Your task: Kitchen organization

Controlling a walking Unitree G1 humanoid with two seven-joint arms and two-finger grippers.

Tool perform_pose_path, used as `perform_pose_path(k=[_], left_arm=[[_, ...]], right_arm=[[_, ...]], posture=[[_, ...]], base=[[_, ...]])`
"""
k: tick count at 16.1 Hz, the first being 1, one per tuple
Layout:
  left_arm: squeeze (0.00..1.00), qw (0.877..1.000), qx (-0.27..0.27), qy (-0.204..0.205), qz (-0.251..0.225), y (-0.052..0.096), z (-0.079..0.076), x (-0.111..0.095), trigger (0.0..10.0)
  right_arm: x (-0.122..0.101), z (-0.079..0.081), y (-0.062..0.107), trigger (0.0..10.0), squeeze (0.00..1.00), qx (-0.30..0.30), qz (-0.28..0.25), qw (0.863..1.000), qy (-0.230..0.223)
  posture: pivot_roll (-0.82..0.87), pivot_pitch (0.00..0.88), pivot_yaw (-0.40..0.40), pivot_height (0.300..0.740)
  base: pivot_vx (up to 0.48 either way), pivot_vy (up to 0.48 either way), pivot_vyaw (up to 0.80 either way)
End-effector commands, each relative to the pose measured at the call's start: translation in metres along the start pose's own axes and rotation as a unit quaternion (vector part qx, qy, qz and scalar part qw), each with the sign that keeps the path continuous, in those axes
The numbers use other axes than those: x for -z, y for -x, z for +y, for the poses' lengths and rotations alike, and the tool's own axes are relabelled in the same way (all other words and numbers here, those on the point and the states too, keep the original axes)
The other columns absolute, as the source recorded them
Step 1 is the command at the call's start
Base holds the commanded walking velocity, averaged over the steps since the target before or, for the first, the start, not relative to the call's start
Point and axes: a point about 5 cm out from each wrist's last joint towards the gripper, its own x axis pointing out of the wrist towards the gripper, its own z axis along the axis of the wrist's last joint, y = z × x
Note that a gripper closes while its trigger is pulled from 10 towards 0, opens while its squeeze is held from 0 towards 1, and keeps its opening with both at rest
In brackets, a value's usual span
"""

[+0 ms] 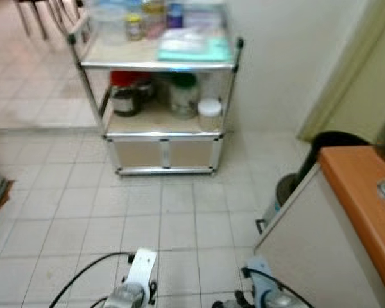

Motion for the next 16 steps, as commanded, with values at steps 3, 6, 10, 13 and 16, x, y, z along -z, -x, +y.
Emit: perform_pose_path(k=[3,6,10,13,16], left_arm=[[0.0,1.0,-0.015,0.0,0.023,0.001,0.004,0.013,10.0],[0.0,0.998,-0.054,0.016,-0.021,0.001,0.016,-0.004,10.0],[0.0,0.991,-0.073,0.007,-0.113,0.005,0.03,-0.04,10.0],[0.0,0.97,-0.106,0.0,-0.217,0.021,0.05,-0.073,10.0],[0.0,0.94,-0.124,0.012,-0.319,0.047,0.052,-0.092,10.0]], right_arm=[[-0.006,-0.002,0.0,10.0,0.0,-0.003,-0.016,1.0,0.002],[-0.032,-0.008,0.001,10.0,0.0,0.021,-0.083,0.996,0.001],[-0.08,-0.016,0.009,10.0,0.0,0.01,-0.19,0.982,-0.015],[-0.118,-0.024,0.026,10.0,0.0,0.001,-0.304,0.952,-0.018],[-0.126,-0.027,0.049,10.0,0.0,-0.013,-0.381,0.924,-0.016]], posture=[[-0.04,0.0,-0.008,0.74],[-0.03,0.0,-0.011,0.74],[-0.04,0.0,-0.012,0.74],[-0.04,0.0,-0.024,0.74],[-0.07,0.0,-0.008,0.74]], base=[[0.0,0.0,0.0],[0.0,0.0,0.0],[0.0,0.0,0.0],[0.0,0.0,0.0],[0.0,0.0,0.0]])
